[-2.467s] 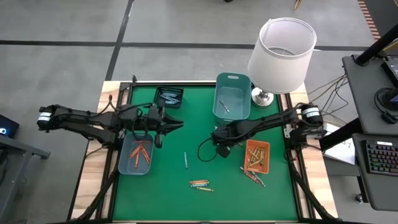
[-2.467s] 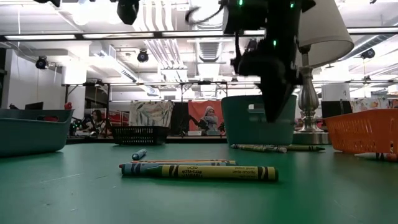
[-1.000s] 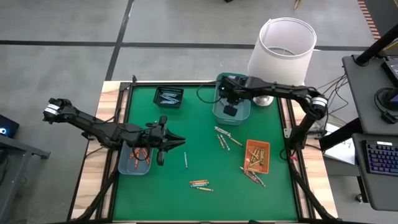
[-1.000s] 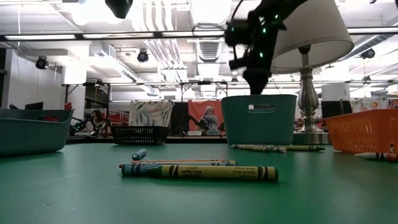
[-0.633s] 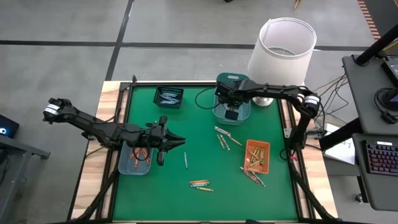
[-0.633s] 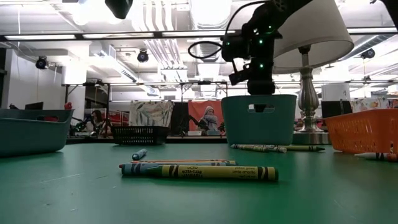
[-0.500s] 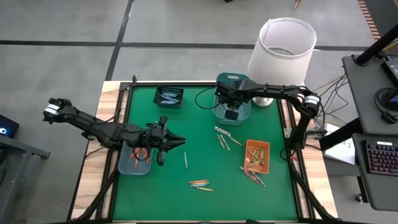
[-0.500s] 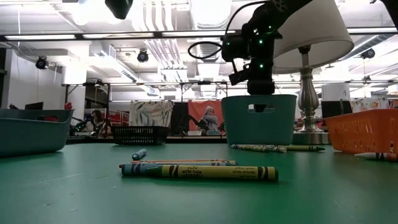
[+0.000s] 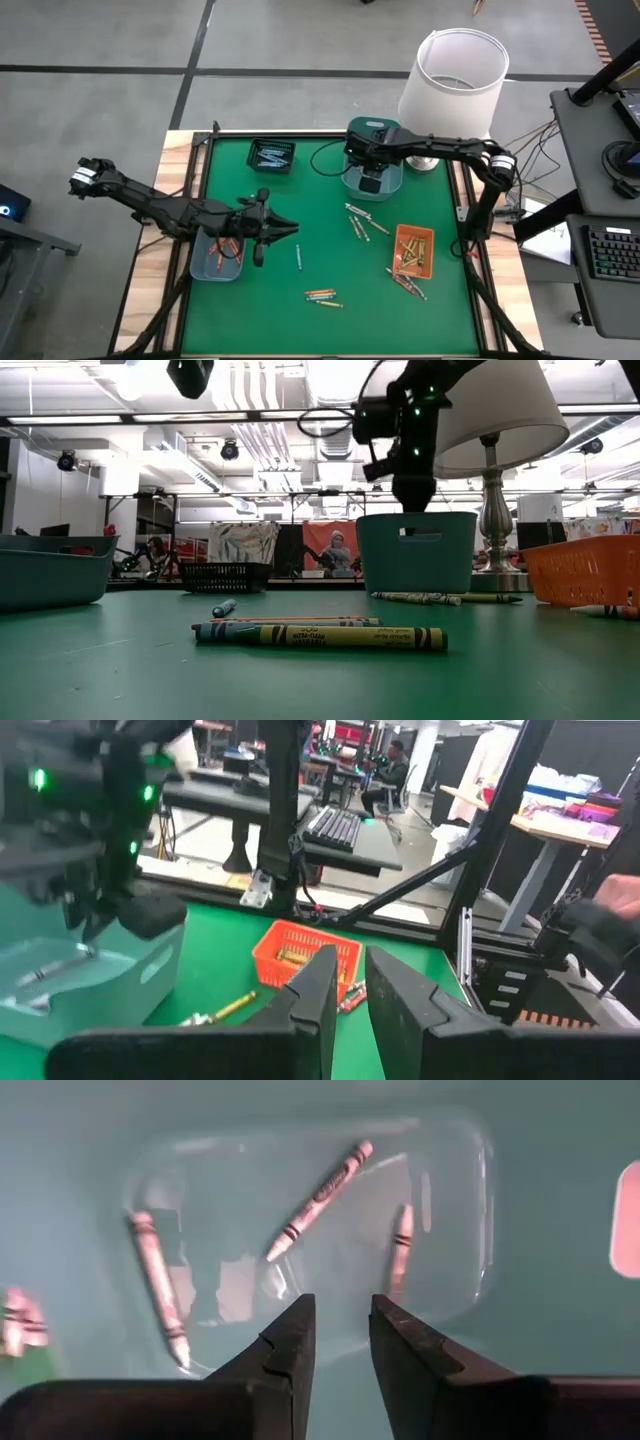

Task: Sort crayons
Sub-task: Put the green crayon into the orange bin

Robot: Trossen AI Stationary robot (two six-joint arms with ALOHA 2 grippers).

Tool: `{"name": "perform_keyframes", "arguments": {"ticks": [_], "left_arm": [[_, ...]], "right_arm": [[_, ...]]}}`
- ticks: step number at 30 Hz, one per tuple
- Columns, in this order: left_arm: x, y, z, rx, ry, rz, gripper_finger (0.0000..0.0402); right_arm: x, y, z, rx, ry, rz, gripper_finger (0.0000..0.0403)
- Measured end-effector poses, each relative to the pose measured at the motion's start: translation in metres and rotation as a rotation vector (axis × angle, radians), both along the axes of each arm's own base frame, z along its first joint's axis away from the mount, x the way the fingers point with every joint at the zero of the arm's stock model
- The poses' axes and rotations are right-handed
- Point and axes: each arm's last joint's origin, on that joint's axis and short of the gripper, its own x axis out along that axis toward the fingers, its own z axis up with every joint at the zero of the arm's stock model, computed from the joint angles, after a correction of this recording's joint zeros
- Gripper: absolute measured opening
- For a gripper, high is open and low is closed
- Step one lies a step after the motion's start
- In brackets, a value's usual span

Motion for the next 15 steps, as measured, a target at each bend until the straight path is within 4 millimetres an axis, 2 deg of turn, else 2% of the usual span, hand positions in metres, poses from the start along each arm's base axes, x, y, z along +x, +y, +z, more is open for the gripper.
{"name": "perform_keyframes", "arguments": {"ticks": [7, 15], "left_arm": [[0.009, -0.003, -0.014, -0.052, 0.064, 0.007, 0.0039], [0.019, -0.007, -0.028, -0.089, 0.123, 0.016, 0.0039]], "right_arm": [[0.007, 0.030, 0.029, -0.017, -0.077, 0.048, 0.0073], [-0.002, 0.079, 0.058, 0.022, -0.153, 0.054, 0.0071]]}}
